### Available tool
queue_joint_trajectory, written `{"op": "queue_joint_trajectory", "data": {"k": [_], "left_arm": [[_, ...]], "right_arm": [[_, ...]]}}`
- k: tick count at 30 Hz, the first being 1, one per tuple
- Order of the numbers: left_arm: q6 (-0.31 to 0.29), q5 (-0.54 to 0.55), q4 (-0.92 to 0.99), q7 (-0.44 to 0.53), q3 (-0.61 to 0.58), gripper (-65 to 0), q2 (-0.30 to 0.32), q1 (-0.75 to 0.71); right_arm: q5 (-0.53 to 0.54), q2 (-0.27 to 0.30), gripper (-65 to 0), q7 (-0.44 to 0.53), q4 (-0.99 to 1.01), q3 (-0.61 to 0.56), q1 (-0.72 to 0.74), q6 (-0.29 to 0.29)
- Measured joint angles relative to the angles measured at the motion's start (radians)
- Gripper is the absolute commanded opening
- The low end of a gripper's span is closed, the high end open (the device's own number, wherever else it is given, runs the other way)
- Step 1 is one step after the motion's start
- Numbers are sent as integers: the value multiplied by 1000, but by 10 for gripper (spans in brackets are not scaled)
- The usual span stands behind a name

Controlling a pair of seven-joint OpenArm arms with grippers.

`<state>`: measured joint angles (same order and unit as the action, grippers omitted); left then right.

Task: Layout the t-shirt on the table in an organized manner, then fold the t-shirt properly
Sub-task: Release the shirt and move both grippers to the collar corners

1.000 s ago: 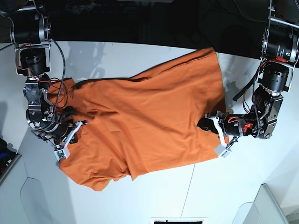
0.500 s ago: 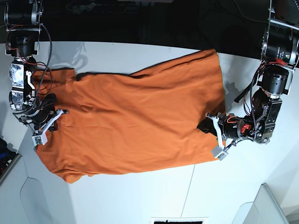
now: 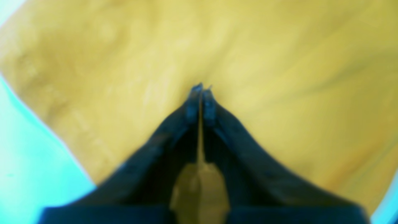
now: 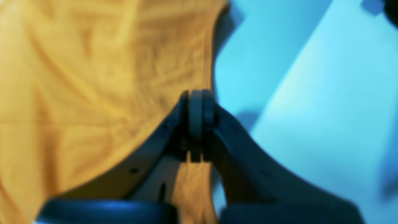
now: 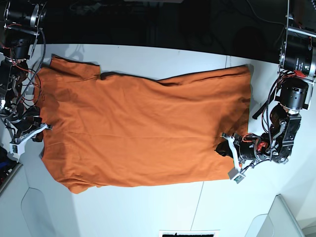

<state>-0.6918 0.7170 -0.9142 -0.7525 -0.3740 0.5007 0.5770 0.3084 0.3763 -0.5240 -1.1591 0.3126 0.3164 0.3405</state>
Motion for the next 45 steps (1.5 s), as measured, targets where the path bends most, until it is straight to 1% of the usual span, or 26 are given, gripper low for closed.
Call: {"op": "queue_joint_trajectory", "data": {"k": [1,2,4,5,7,8,10,14,15,16,18,19,20,23,25,27,28,31,32,33,35,39,42,45], "left_arm": [[0,63,-25,-29,0,-491,16,0],[4,125,-56,-66,1,-476,34,0],[3,239,-125,-143,1,-473,76,-2],[0,281,-166,-178,1,-473,100,-7],[0,349,-244,-233,11,-473,149,-45],[-1,373,-281,-245,23,-473,172,-77],[-1,384,-348,-259,58,-473,214,-162],[0,409,-448,-272,181,-473,276,-332],[0,433,-470,-283,224,-467,285,-373],[0,455,-489,-296,269,-432,288,-416],[-1,489,-519,-306,356,-322,285,-506],[-1,497,-528,-309,396,-281,282,-553],[-1,504,-532,-313,435,-263,280,-595],[-1,538,-533,-312,548,-260,282,-708],[0,563,-534,-314,603,-260,284,-776],[0,571,-535,-318,651,-260,278,-842],[0,574,-534,-322,674,-260,269,-868],[0,590,-534,-320,728,-260,239,-927],[-1,592,-534,-321,741,-260,233,-939],[0,592,-534,-319,752,-258,227,-949],[0,601,-534,-318,760,-256,214,-963],[-1,609,-534,-317,758,-211,172,-985],[0,609,-534,-316,758,-211,127,-984],[0,605,-534,-312,758,-211,96,-984]], "right_arm": [[13,-2,-650,-6,-27,19,-8,3],[25,-3,-650,-17,-58,44,-21,5],[51,-2,-650,-61,-127,95,-53,10],[74,-3,-650,-80,-163,126,-75,24],[153,4,-650,-125,-225,175,-130,63],[190,8,-650,-143,-250,195,-159,84],[248,12,-650,-166,-293,233,-225,110],[381,6,-650,-229,-364,307,-358,190],[420,6,-650,-249,-381,325,-389,200],[452,7,-650,-268,-399,342,-415,209],[488,11,-650,-288,-434,365,-467,216],[494,14,-650,-296,-450,371,-491,217],[497,14,-649,-300,-464,374,-517,216],[498,10,-602,-310,-496,374,-589,218],[501,9,-593,-309,-506,373,-627,219],[504,9,-557,-308,-512,373,-657,219],[503,10,-519,-307,-512,373,-671,219],[500,10,-364,-309,-512,373,-699,219],[498,11,-329,-310,-512,373,-702,219],[483,11,-314,-309,-512,373,-702,218],[464,11,-313,-302,-512,373,-699,216],[450,7,-313,-295,-493,373,-695,214],[446,3,-313,-262,-450,364,-690,213],[441,3,-313,-254,-416,348,-690,213]]}}
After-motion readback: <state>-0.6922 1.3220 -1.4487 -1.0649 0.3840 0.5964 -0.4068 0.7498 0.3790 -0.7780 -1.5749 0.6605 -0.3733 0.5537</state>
